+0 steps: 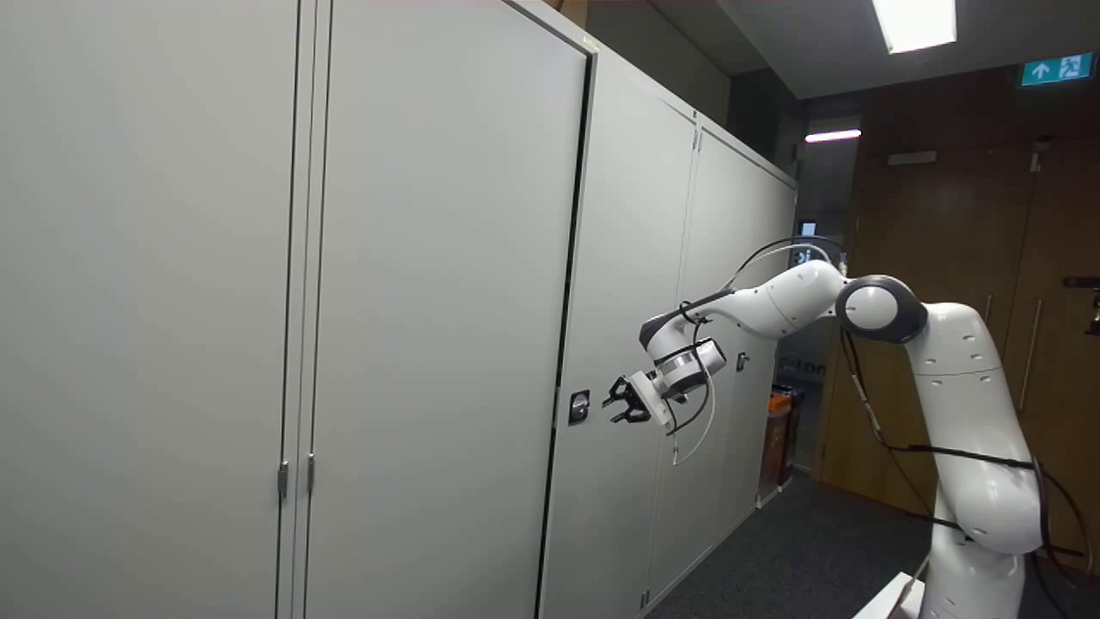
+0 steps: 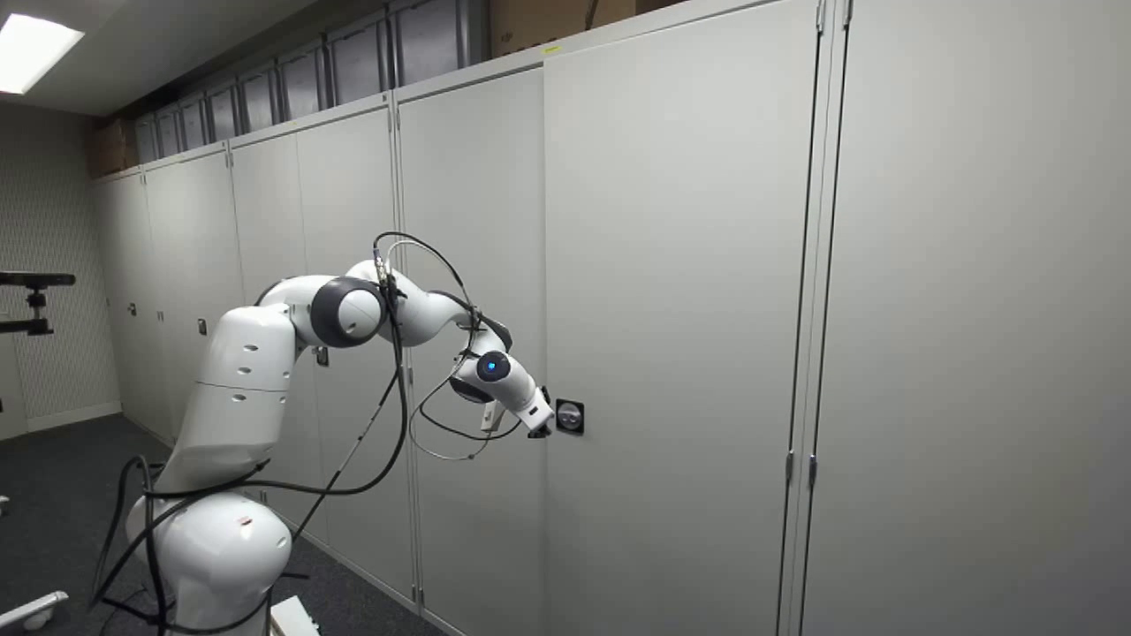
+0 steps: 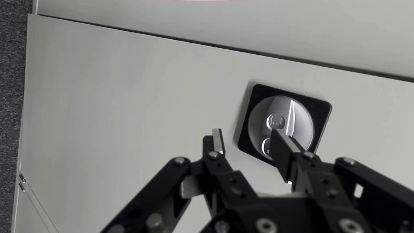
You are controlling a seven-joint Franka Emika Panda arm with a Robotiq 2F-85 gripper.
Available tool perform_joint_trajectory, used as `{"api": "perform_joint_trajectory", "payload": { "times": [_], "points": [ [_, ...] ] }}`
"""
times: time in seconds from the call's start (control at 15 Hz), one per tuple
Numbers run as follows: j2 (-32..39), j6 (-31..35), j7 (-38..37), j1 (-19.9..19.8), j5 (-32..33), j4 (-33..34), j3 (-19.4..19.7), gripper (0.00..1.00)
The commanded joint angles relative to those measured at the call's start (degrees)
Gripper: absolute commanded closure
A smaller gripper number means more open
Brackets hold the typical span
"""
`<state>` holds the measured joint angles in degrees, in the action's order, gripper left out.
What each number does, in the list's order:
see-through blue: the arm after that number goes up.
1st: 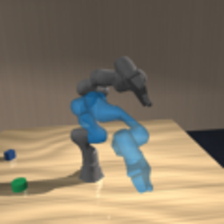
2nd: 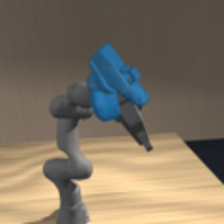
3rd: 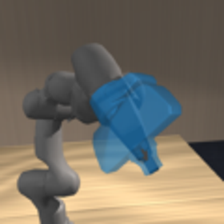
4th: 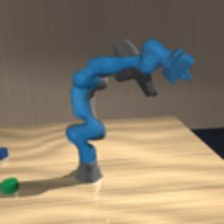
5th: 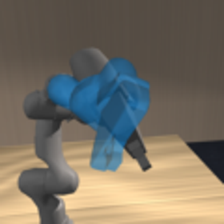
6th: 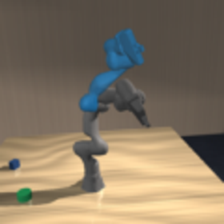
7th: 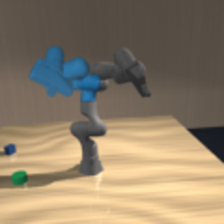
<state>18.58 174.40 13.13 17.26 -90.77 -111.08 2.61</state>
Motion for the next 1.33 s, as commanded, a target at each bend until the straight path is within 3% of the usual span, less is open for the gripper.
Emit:
{"api": "perform_joint_trajectory", "payload": {
  "times": [0.0, 0.07, 0.4, 0.73, 1.27],
  "points": [
    [2.6, 1.0, 3.7, -0.5, -3.3, 3.8, 0.1, 0.47],
    [3.1, 1.1, 4.4, -0.6, -3.8, 4.6, 0.2, 0.41],
    [5.3, 0.8, 8.6, -0.7, -7.0, 7.6, 0.8, 0.47],
    [7.1, 0.4, 13.6, -0.6, -11.3, 10.2, 1.6, 0.40],
    [9.0, -0.2, 19.8, -0.3, -16.3, 12.4, 2.5, 0.43]
  ]
}}
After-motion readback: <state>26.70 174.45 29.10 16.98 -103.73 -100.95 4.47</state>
